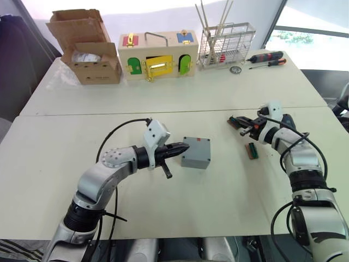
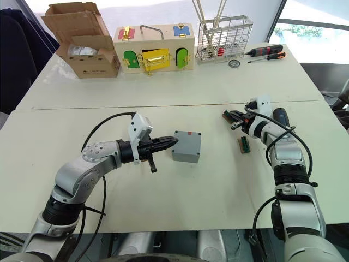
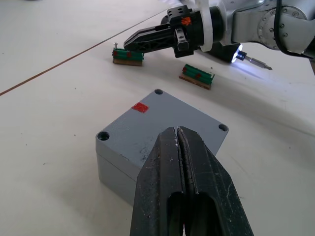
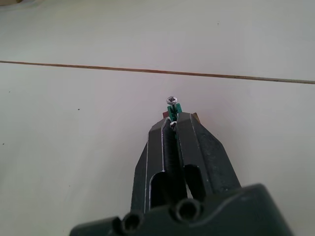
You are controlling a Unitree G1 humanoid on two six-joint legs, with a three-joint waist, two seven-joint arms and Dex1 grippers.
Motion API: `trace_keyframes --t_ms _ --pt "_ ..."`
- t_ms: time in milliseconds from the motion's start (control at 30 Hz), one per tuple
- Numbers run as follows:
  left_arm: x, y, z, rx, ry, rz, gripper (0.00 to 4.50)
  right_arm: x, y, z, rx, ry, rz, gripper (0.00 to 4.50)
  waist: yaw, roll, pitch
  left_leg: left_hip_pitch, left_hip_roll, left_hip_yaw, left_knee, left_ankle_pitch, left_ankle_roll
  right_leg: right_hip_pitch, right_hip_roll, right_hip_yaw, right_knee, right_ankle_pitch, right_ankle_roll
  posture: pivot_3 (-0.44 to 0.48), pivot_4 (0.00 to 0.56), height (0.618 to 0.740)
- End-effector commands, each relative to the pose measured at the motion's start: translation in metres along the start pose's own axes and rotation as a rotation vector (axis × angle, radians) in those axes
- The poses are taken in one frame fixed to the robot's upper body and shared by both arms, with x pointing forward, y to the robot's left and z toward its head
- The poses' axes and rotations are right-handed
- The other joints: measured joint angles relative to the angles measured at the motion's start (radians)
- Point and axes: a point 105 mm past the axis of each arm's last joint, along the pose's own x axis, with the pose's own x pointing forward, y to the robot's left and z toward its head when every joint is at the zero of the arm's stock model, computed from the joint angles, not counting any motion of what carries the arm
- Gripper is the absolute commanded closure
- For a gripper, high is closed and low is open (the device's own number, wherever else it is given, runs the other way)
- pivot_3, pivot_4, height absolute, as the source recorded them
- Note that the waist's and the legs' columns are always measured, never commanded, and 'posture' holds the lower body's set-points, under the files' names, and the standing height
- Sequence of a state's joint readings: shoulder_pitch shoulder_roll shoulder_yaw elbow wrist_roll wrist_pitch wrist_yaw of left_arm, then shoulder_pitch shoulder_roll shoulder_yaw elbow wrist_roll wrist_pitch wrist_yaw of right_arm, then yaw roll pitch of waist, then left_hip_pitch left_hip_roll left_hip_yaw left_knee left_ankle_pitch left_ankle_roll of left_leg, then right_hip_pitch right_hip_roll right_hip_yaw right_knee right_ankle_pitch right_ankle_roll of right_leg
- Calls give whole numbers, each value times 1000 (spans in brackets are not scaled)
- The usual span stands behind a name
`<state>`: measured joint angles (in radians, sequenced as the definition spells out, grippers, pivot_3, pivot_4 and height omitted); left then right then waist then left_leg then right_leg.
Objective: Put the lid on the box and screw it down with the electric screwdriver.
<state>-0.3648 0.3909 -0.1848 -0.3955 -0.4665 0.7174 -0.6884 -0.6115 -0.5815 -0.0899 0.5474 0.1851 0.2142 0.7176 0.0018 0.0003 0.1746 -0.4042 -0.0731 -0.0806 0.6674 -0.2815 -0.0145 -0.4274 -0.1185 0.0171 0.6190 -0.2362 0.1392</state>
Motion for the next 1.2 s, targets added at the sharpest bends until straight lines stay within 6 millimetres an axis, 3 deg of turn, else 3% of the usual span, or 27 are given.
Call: trace_keyframes --t_ms 33,333,433,533,700,800,1200 --pt "0 -4 6 31 -20 -15 4500 -6 -6 25 18 -98 -22 4373 0 0 0 0 0 0 0 0 0 0 0 0 0 0 0 0 150 734" --pt "-5 -1 9 27 -28 -4 4500 -27 -9 64 20 -210 -57 4373 2 0 0 0 0 0 0 0 0 0 0 0 0 0 0 0 150 734" --pt "-8 2 12 28 -40 5 4500 -34 2 78 9 -246 -23 4373 3 0 0 0 0 0 0 0 0 0 0 0 0 0 0 0 150 734" --pt "-16 4 16 26 -43 12 4500 -41 27 86 -8 -258 88 4373 3 0 0 0 1 -1 0 0 0 0 0 0 0 0 0 0 150 734" --pt "-37 -1 8 33 35 0 4500 -49 92 72 34 -194 335 4373 2 0 0 0 1 -1 -1 0 0 0 0 0 0 0 0 0 150 734" --pt "-39 -2 7 26 41 2 4500 -49 108 63 50 -160 377 4373 6 0 0 0 1 -1 0 0 0 -1 0 1 1 0 0 0 150 734" --pt "-35 -2 5 2 35 13 4500 -49 118 53 74 -119 399 4373 9 0 0 0 1 -1 0 0 0 0 0 1 1 0 0 0 150 734"
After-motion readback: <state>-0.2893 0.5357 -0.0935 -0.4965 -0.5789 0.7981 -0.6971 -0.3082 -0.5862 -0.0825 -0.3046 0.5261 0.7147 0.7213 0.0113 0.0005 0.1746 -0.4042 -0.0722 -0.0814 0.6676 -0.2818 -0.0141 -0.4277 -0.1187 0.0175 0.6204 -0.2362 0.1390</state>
